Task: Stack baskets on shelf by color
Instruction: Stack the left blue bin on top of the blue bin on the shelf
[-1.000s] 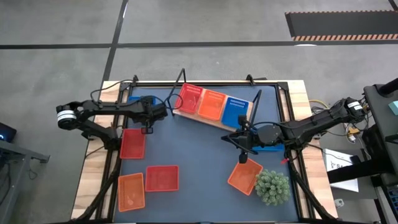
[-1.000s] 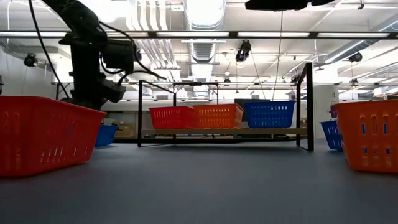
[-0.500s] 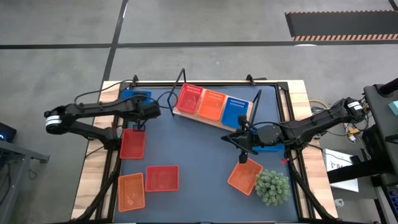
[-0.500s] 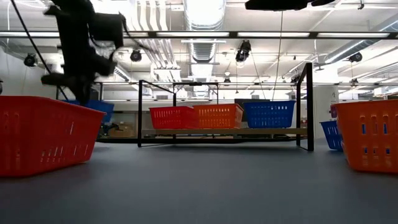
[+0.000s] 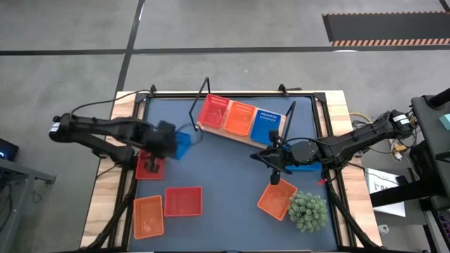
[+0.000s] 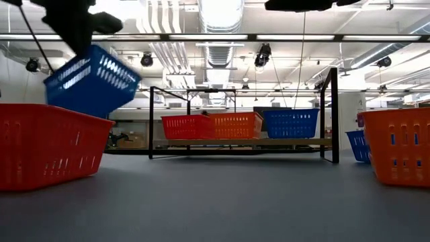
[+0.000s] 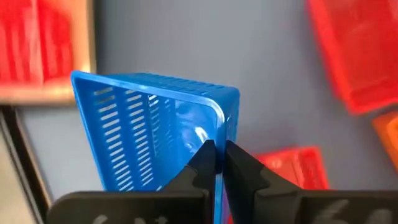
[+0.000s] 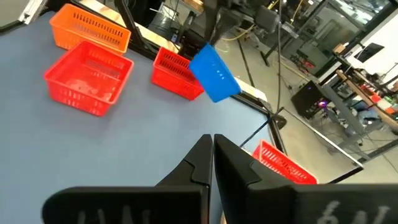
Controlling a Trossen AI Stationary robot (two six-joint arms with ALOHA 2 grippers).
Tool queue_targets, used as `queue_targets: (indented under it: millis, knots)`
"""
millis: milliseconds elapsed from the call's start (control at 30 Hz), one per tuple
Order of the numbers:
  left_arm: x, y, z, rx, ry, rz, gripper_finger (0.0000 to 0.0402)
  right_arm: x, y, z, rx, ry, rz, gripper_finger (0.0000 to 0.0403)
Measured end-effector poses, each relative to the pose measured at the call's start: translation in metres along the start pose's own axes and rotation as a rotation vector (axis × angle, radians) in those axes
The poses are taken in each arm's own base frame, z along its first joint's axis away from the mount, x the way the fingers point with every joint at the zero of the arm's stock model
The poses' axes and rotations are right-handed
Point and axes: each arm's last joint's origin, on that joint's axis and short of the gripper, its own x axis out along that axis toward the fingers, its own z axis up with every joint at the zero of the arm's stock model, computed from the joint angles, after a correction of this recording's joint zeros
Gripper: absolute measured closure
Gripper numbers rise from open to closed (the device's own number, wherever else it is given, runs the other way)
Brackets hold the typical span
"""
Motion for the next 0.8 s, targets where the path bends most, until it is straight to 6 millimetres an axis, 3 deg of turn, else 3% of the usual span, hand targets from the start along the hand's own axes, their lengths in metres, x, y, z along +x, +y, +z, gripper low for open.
queue_targets:
  millis: [167, 300, 433, 600, 800]
  knots:
    - [0.019, -0.020, 0.048, 0.186, -0.133, 0.019, 0.0401, 0.001, 0.004, 0.000, 0.036, -0.032, 0.110, 0.0394]
    - [0.047, -0.032, 0.082, 0.331, -0.143, 0.042, 0.0401, 0.002, 0.005, 0.001, 0.103, -0.049, 0.146, 0.0391]
    - [0.082, -0.039, 0.104, 0.451, -0.105, 0.090, 0.0401, 0.002, 0.005, 0.000, 0.140, -0.035, 0.149, 0.0374]
    - [0.116, -0.042, 0.118, 0.556, -0.045, 0.162, 0.0401, 0.004, 0.007, -0.002, 0.173, -0.011, 0.158, 0.0346]
    - [0.135, -0.046, 0.119, 0.565, -0.004, 0.146, 0.0401, 0.008, 0.010, -0.005, 0.205, 0.008, 0.163, 0.0322]
